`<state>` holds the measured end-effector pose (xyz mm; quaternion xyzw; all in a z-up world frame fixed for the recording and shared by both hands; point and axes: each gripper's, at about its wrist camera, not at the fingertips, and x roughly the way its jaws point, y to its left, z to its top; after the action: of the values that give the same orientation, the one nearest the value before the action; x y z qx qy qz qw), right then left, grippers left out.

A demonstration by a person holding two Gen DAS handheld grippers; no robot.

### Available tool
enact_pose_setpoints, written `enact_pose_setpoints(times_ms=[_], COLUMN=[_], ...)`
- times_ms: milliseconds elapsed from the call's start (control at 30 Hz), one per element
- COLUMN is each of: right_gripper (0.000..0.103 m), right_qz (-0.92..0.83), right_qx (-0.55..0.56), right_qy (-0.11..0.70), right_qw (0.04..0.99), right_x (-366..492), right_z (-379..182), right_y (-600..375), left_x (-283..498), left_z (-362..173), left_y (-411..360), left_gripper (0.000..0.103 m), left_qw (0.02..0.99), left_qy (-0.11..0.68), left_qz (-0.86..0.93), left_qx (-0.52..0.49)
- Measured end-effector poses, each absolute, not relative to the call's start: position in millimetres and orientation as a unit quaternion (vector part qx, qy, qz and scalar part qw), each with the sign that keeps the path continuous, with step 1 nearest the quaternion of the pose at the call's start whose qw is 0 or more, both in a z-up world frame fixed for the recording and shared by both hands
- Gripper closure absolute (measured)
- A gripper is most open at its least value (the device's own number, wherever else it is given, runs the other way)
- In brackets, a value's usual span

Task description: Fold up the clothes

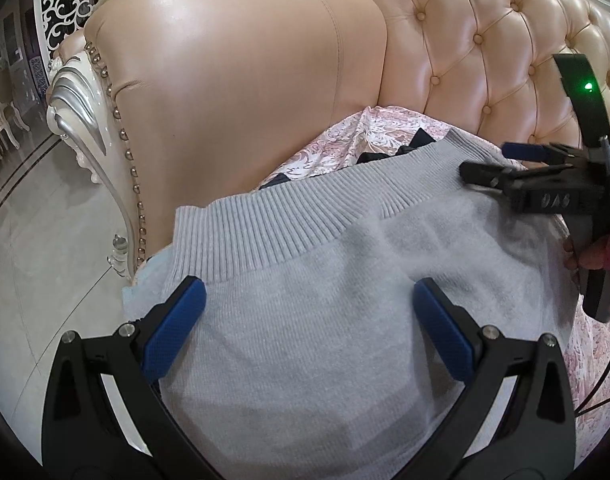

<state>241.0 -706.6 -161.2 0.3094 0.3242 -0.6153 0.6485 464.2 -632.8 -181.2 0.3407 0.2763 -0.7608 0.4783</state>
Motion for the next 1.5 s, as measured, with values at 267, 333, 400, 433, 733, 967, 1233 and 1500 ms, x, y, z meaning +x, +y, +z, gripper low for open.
enact_pose_setpoints(times_ms=[267,333,400,433,733,967,1233,1500], right_gripper=[0.0,0.0,0.0,0.0,0.0,0.0,0.0,0.0], right_qz=[-0.62,-0.621,-0.62,-0.62,-0.609,-0.602,-0.629,-0.628], right_qx=[0.35,0.336,0.328,0.326,0.34,0.35,0.314,0.309], right_qy=[0.278,0.272,0.27,0.268,0.28,0.281,0.266,0.384], right_qw=[0.644,0.654,0.659,0.662,0.659,0.66,0.659,0.603], right_x=[214,212,213,214,231,218,228,224], right_z=[-145,-131,-125,-124,-158,-157,-131,-173], right_y=[-691,-675,-661,-656,-665,-663,-696,-753], left_x=[509,541,554,551,467,481,473,506], left_z=[-157,-140,-129,-126,-164,-170,-140,-177], left_y=[-640,-643,-647,-650,-676,-677,-668,-693], left_gripper=[0.0,0.0,0.0,0.0,0.0,0.0,0.0,0.0], left_qw=[0.482,0.536,0.559,0.556,0.497,0.516,0.489,0.506], left_qy=[0.327,0.322,0.319,0.319,0.313,0.309,0.307,0.359], left_qz=[-0.757,-0.732,-0.721,-0.723,-0.731,-0.72,-0.757,-0.716], left_qx=[0.295,0.269,0.257,0.258,0.347,0.345,0.306,0.32])
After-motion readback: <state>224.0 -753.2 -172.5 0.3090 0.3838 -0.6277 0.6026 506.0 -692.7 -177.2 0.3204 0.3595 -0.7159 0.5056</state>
